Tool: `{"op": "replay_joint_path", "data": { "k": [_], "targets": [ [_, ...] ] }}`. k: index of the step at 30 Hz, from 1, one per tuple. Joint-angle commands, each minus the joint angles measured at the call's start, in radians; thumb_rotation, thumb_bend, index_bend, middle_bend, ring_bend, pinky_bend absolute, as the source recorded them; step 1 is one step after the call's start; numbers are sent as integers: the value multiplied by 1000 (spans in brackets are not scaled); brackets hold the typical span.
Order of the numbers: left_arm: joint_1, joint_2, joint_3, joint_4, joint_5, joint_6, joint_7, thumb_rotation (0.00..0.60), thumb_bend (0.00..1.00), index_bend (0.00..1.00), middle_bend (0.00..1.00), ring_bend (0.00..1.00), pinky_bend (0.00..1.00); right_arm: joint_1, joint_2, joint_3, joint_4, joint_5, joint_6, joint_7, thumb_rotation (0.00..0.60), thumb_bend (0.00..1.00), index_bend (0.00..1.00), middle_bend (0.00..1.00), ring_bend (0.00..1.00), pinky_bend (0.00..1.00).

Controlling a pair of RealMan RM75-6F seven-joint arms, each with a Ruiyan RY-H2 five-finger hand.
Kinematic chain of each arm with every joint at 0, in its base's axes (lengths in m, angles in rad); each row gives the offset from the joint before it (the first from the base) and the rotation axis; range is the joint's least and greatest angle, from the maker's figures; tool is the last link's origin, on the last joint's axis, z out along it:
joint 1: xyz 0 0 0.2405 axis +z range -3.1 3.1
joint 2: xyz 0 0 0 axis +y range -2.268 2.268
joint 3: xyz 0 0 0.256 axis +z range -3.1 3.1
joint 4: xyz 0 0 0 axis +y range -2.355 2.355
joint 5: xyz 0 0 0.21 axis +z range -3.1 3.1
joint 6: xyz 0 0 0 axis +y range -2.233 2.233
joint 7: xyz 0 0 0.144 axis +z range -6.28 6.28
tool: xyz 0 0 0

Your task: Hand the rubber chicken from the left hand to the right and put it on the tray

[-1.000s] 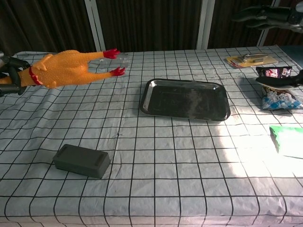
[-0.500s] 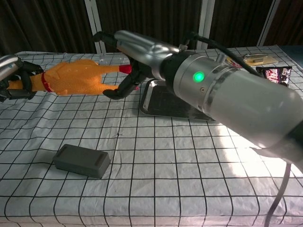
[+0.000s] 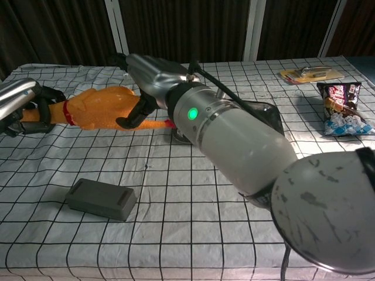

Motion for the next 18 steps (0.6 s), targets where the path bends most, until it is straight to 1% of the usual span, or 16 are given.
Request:
{"op": "replay_joint_path", "data": {
  "k": [1, 2, 4, 5, 7, 8, 9, 11, 12, 14, 18],
  "targets": [
    [-3, -6, 1, 2, 1, -5, 0, 600, 822, 635, 744, 492, 797, 2, -7, -3, 12, -1, 6, 3, 600, 223, 385, 350, 214, 322],
    [-4, -8, 1, 2, 3, -6, -1, 600, 822, 635, 744, 492, 797, 1, -8, -6, 12, 6, 3, 3, 600, 226, 466, 412, 282, 409],
    [-5, -12, 2, 4, 6, -8, -5, 600, 822, 635, 744, 492, 797, 1, -2, -9, 5, 26, -8, -4, 600, 231, 560, 488, 369, 493],
    [-5, -13, 3, 4, 8, -8, -5, 600, 823, 635, 744, 492, 797, 2, 0, -11, 5, 30, -9, -9, 600, 242, 622, 539, 429, 546],
    [-5, -16, 4, 5, 12, -6, -4, 600, 825, 635, 744, 492, 797, 1, 1, -15, 6, 30, 1, -18, 600, 291, 731, 630, 541, 649],
    [-4, -16, 5, 4, 14, -5, -4, 600, 825, 635, 744, 492, 797, 1, -4, -16, 15, 16, 16, -19, 600, 346, 822, 707, 632, 735],
    [-4, -16, 6, 3, 15, -4, -4, 600, 825, 635, 744, 492, 797, 0, -10, -17, 23, -1, 33, -12, 600, 388, 885, 758, 691, 790],
    [-3, -16, 8, -1, 18, -3, -5, 600, 826, 635, 744, 492, 797, -2, -18, -29, 44, -48, 58, 8, 600, 463, 982, 837, 774, 873],
    [-3, -17, 8, -1, 19, -2, -4, 600, 826, 635, 744, 492, 797, -3, -16, -34, 50, -64, 63, 14, 600, 501, 998, 857, 791, 891],
    [-2, -18, 8, -1, 19, -2, -3, 600, 825, 634, 743, 492, 797, -5, -9, -41, 58, -78, 63, 17, 600, 534, 1000, 871, 803, 905],
    [-3, -18, 6, -2, 16, -6, -4, 600, 824, 635, 743, 492, 797, -13, 1, -33, 47, -67, 58, 22, 600, 544, 1000, 880, 808, 919]
  ]
}}
